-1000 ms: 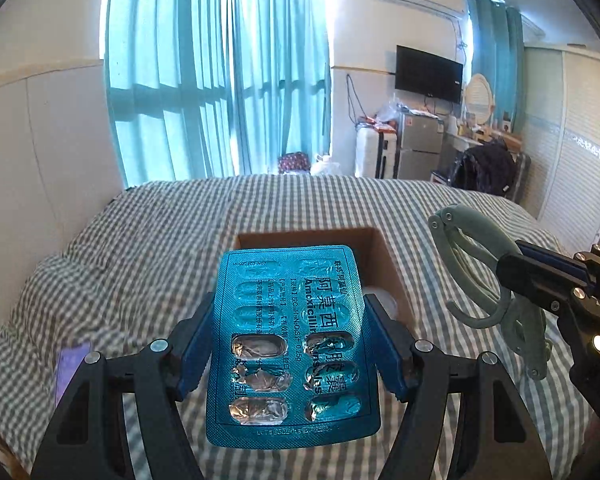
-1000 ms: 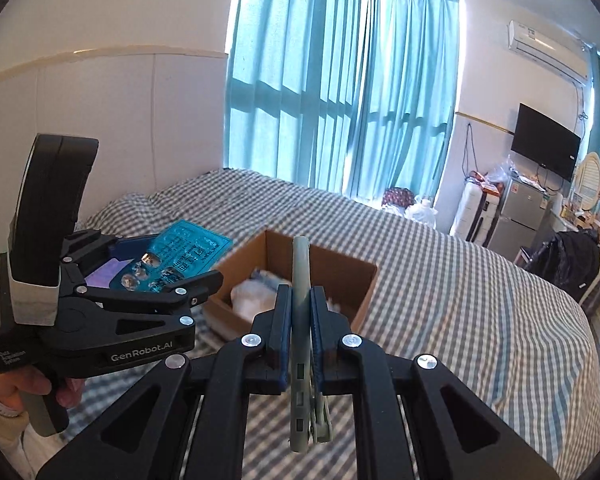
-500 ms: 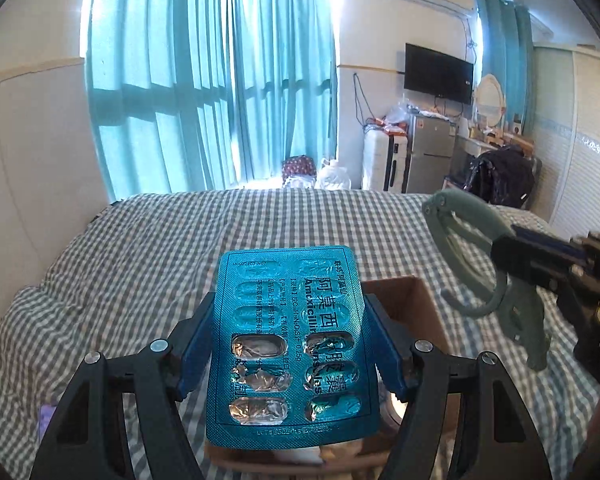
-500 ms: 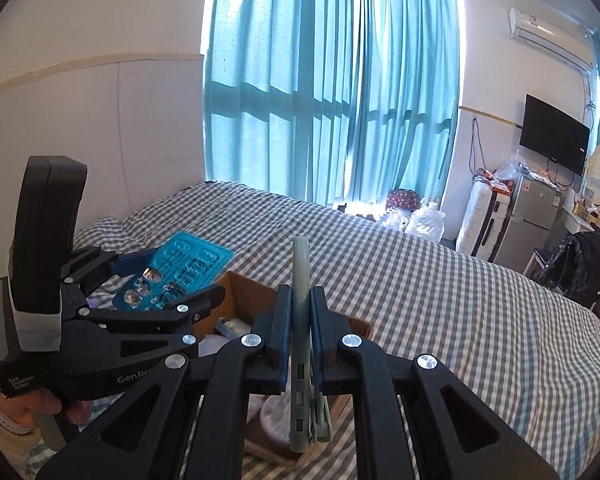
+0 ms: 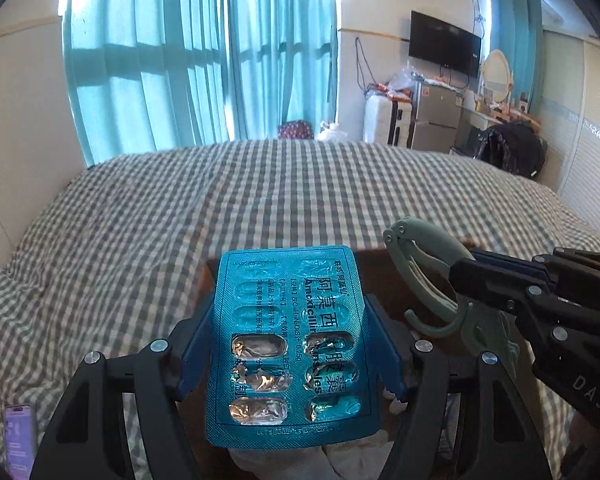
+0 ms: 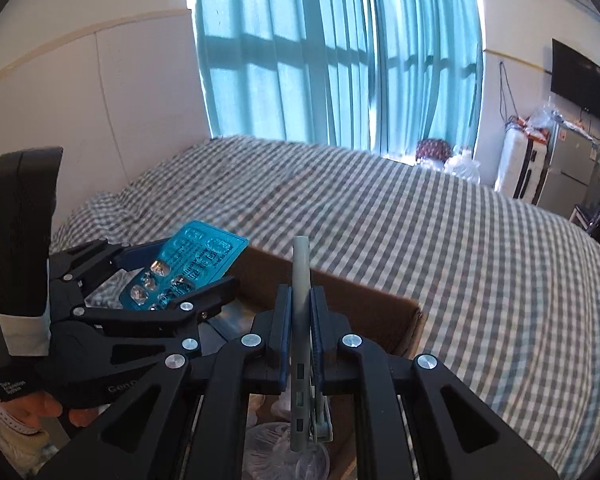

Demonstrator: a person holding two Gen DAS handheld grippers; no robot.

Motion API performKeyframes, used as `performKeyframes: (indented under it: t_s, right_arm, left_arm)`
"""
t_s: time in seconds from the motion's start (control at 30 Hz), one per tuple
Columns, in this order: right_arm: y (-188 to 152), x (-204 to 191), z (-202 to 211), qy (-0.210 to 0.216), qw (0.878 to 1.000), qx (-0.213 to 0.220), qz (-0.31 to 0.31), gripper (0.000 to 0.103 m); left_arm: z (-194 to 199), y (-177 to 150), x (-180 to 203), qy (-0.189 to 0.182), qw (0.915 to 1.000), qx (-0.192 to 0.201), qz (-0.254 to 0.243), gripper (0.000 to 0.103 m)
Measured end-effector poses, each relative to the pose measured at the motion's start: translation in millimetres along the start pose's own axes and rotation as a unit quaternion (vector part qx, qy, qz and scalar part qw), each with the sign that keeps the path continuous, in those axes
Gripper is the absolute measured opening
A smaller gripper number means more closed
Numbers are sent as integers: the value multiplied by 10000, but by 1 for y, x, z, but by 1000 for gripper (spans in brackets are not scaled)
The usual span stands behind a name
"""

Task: Organize objects
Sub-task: 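Carry blister pack and hangers over the box with both grippers, then open both grippers to drop blister pack and hangers into the box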

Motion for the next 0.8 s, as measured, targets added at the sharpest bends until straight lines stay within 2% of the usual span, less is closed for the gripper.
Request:
performKeyframes:
  t_s: [0.07,0.17,0.37,0.43,0.47,0.5,0.53,0.6,0.8]
  right_arm:
    - [-8,3,-7,18,9999,-98,-55,9]
    - [-9,8,-6,100,9996,-95,-247,9]
    - [-5,6,15,21,9993,-1,-360,9]
    - [-1,3,24,-42,9994,48,-346,9]
    - [2,3,32,-60,9994,94,-332,9]
    - [7,0,37,-51,9994,133,-324,13]
    - [11,-4,43,-54,9994,172,-303,28]
    - [20,-10,54,-182,9992,262,-251,49]
    - [38,-27,103,-241,9982,539,-99,53]
  left_arm:
    - [-3,-9,1,-5,9999,-98,-46,71]
    - [1,-8,0,-64,10000,-26,-53,72]
    - [17,-3,0,-138,9999,8,52,74]
    - [24,1,1,-124,9999,5,15,81]
    - [30,3,0,-86,10000,28,-5,89]
    - [39,6,-1,-39,9999,99,-7,94]
    - [45,8,-1,-41,9999,153,1,96]
    - [58,14,-2,-22,9998,215,15,97]
    - [106,34,-4,183,9985,500,-106,100]
Point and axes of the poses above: each gripper's, at about its wrist camera, not at the fingertips, and z roughly against the way its jaws point, x to its right, y to its top, the point moved 2 cm from there along -z, roughly the way its jaws point, and after that the axes turned 13 degrees about x, right-handed, at the moved point
